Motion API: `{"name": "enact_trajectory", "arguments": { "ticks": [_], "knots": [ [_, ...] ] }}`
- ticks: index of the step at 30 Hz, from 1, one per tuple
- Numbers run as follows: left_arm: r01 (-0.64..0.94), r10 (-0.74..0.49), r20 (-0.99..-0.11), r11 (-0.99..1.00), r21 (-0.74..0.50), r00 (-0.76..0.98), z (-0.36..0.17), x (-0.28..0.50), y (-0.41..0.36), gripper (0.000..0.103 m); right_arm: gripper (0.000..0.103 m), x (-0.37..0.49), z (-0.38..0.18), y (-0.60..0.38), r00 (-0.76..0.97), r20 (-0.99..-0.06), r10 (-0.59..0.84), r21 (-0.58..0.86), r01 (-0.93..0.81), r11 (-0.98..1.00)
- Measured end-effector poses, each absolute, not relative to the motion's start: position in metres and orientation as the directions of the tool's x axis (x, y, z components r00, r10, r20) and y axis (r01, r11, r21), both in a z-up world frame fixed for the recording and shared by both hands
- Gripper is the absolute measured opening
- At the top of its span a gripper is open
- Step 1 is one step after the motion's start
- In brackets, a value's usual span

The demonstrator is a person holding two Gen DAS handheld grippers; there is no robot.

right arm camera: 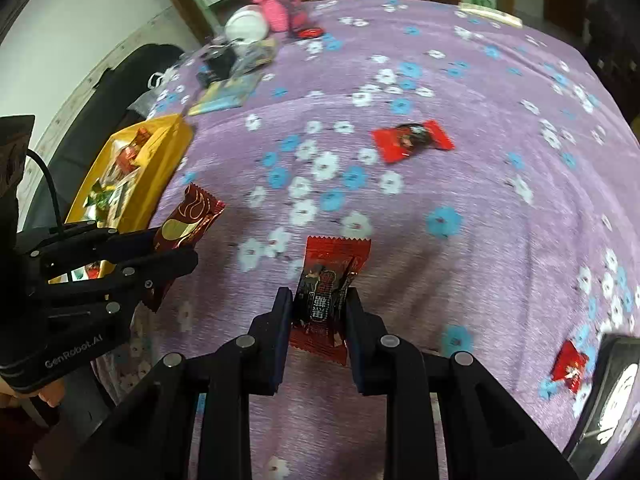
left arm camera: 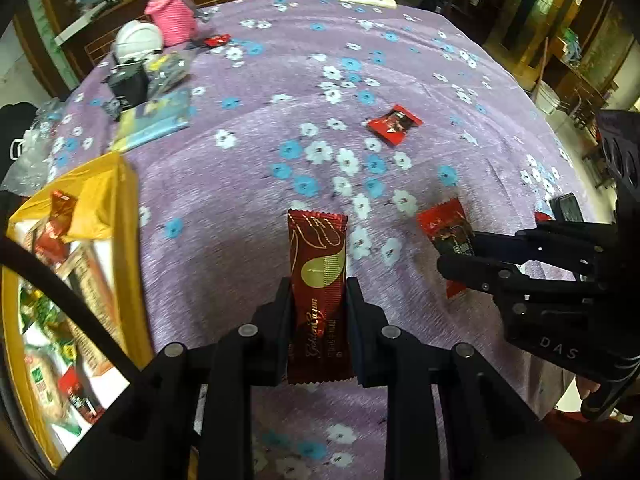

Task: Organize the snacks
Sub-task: 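Carry the chocolate bar and red candy over the tray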

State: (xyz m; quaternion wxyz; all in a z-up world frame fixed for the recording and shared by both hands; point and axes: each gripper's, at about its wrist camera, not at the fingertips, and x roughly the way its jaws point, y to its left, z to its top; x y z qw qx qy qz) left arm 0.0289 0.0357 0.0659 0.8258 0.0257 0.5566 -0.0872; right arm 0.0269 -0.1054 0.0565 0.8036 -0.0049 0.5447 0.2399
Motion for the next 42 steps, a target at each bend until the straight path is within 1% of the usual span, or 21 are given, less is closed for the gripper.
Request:
{"name": "enact_trajectory", "arguments": {
  "ticks": [13,27,34,42],
  "knots": [
    [0.075,-0.052,-0.910,0.997,-0.023,0.411,0.078,0.005,0.068,0.026,0.024,0.018,0.065,-0.065,0.259,-0.863,0.433,0.262,-0.503,0.823],
    [0.007,-0.017,-0.906,1.000,-0.016,0.424,0.082,-0.013,0.096,0.026,0.024,0.009,0.065,-0.037,0.227,-0.862,0.454,0.269,-0.554,0.788],
    [-0.024,-0.027,-0.905,0.999,-0.041,0.426,0.084,-0.016,0.109,0.026,0.024,0.007,0.066,-0.028,0.218,-0.860,0.461,0.272,-0.568,0.777],
    [-0.132,-0.044,-0.895,0.985,-0.114,0.445,0.090,-0.033,0.148,0.026,0.024,0.007,0.063,-0.019,0.203,-0.865,0.458,0.269,-0.583,0.767]
  ]
}}
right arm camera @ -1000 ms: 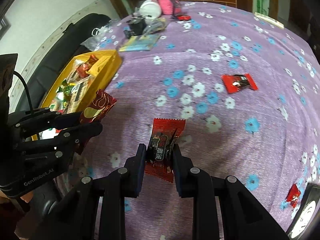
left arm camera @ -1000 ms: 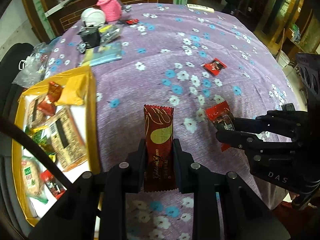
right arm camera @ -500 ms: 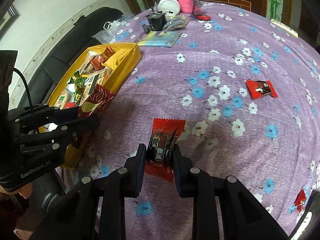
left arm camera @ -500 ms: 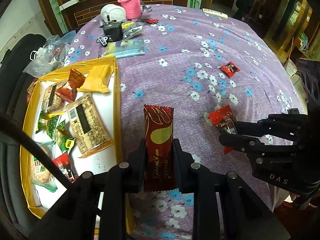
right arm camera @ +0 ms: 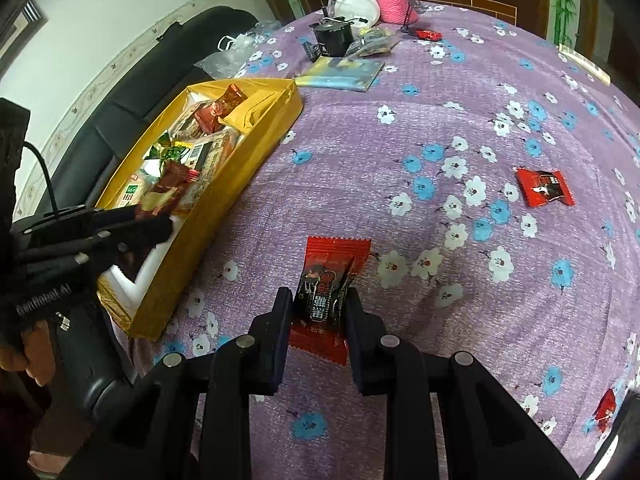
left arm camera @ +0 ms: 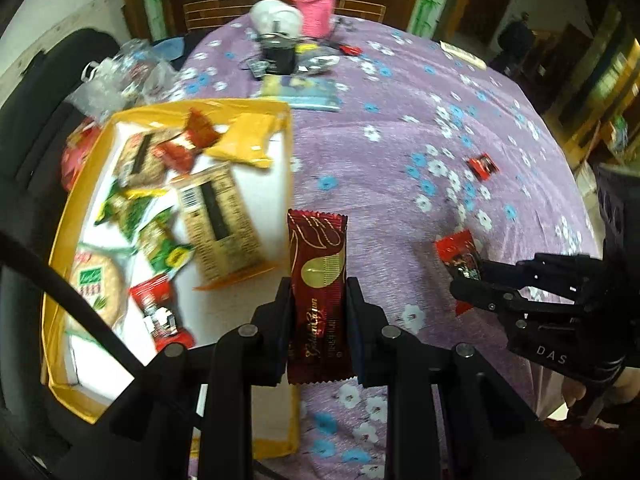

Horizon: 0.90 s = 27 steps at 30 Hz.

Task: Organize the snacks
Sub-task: 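Carry the chocolate bar and red candy over the tray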

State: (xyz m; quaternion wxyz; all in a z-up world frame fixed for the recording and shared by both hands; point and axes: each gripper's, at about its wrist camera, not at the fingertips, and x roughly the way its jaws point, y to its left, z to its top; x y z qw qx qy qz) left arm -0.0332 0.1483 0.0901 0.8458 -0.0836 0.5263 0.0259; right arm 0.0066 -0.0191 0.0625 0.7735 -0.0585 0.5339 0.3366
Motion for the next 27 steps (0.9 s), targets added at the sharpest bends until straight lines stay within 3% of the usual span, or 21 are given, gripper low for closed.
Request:
{"name": "enact_trajectory", "arguments": {
  "ticks": [20,27],
  "knots": [
    [-0.440,0.114,-0.868,0.889,-0.129,0.483,0.113,-0.087,0.270,0.026,0.024,0.000,0.065,0.007,0.170,-0.866,0.471,0.263,-0.646,0.717],
    [-0.471,0.126,-0.867,0.872,-0.135,0.483,0.112,-0.097,0.287,0.026,0.024,-0.003,0.066,0.014,0.163,-0.869,0.468,0.257,-0.660,0.706]
  ]
}}
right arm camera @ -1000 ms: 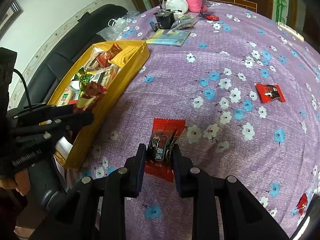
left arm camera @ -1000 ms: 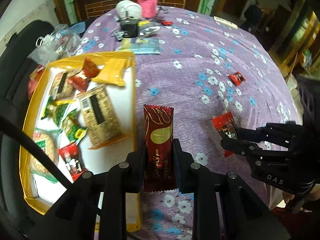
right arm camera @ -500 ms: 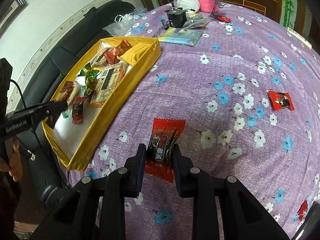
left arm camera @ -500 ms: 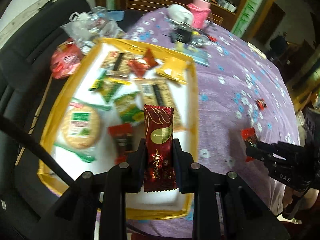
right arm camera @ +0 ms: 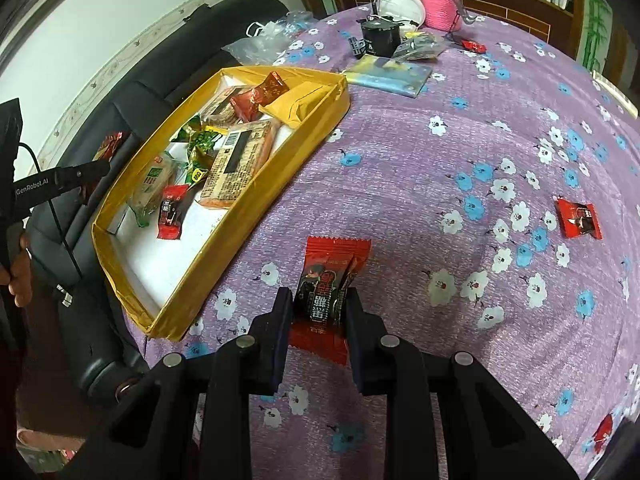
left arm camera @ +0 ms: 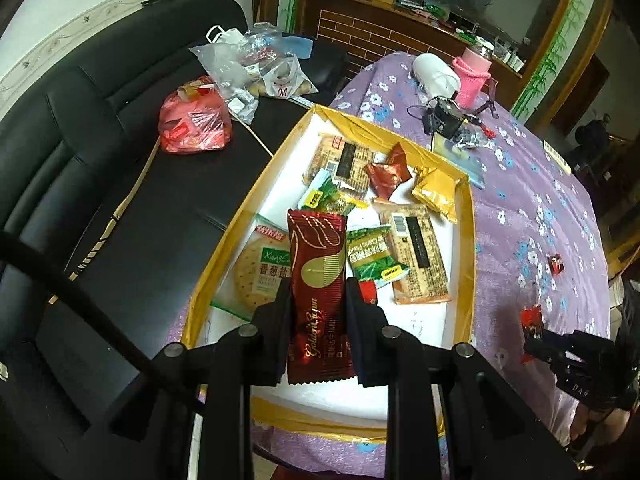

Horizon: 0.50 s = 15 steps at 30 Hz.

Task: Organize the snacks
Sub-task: 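Carry the chocolate bar and red candy over the tray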

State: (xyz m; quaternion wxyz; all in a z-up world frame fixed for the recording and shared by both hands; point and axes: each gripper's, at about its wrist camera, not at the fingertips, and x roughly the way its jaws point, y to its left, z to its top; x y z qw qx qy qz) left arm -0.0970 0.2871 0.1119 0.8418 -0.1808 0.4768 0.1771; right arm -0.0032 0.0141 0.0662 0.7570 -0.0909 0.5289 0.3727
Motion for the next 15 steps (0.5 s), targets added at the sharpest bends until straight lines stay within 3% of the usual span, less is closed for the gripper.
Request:
{"name": "enact_trajectory", "arguments": {
  "ticks": [15],
  "knots": [
    [-0.414,0.008,-0.929,0.897,-0.158,0.371,0.054,-0.103,0.264,0.027,0.024,-0.016,0.072,0.045,0.139,-0.868,0.476,0.242,-0.719,0.651]
  ]
}}
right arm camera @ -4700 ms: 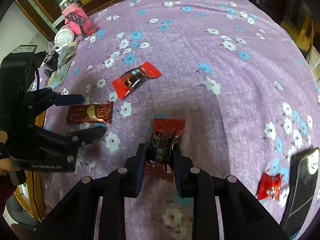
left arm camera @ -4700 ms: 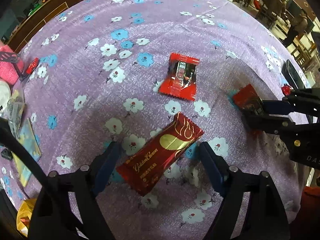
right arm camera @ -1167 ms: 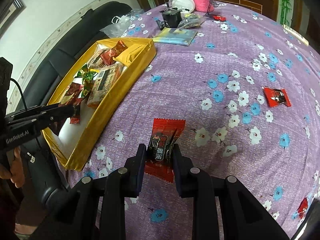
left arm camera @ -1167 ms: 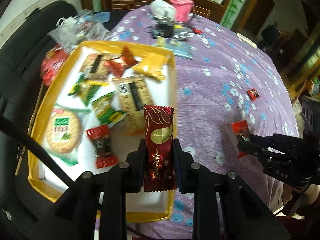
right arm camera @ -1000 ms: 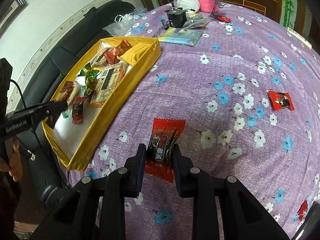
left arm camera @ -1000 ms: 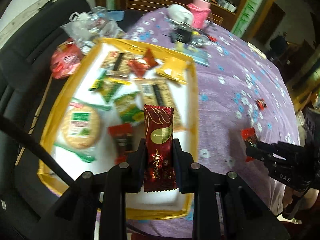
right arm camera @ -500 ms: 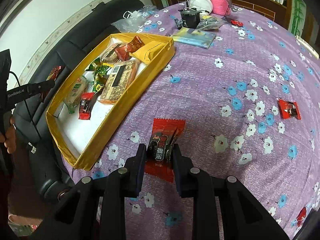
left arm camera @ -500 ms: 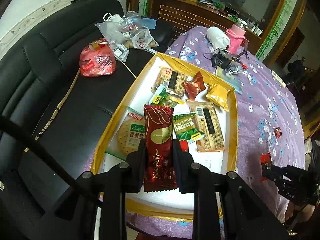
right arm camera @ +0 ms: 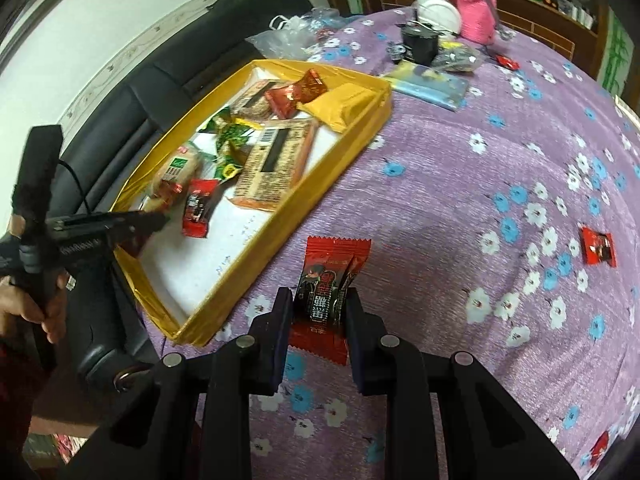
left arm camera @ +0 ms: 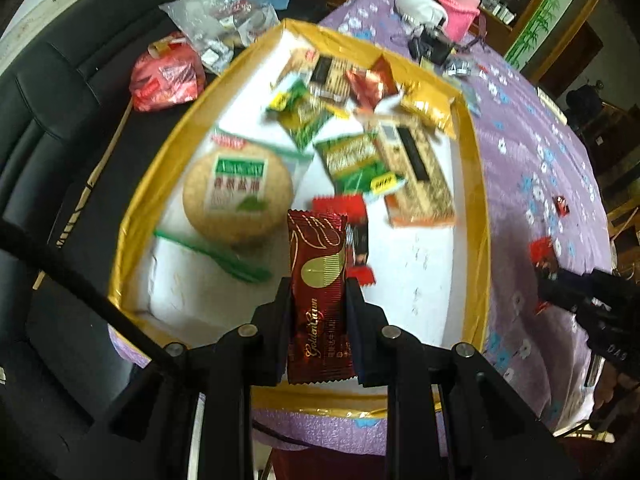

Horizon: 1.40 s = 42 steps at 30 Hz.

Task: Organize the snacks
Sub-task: 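Carry the chocolate bar and red candy over the tray, then lower both candies into the tray and open both tools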

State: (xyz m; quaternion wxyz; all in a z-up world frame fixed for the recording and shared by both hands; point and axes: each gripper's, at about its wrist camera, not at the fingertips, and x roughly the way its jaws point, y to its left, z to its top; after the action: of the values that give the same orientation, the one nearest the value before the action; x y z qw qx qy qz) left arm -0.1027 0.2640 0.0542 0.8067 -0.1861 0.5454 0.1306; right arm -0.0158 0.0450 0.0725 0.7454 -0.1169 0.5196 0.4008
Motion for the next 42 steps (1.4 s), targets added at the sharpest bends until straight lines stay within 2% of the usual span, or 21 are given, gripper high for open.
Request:
{"name": "enact_trajectory", "arguments": {
  "ticks": [15,29,42],
  "knots": [
    [-0.414,-0.005,-0.938,0.896,-0.159,0.348,0.035,-0.104,0.268,0.026,0.024,-0.027,0.081,0.102,0.083,-0.866,0.493,0.241,-0.794,0.558],
    [-0.403,-0.020,-0.933,0.898,-0.174,0.359,0.035,-0.107,0.271,0.027,0.024,-0.042,0.058,0.154,0.017,-0.890,0.456,0.243,-0.828,0.506],
    [-0.392,-0.024,-0.932,0.903,-0.175,0.362,0.035,-0.107,0.271,0.027,0.024,-0.043,0.037,0.170,0.028,-0.913,0.406,0.199,-0.840,0.504]
  ]
}}
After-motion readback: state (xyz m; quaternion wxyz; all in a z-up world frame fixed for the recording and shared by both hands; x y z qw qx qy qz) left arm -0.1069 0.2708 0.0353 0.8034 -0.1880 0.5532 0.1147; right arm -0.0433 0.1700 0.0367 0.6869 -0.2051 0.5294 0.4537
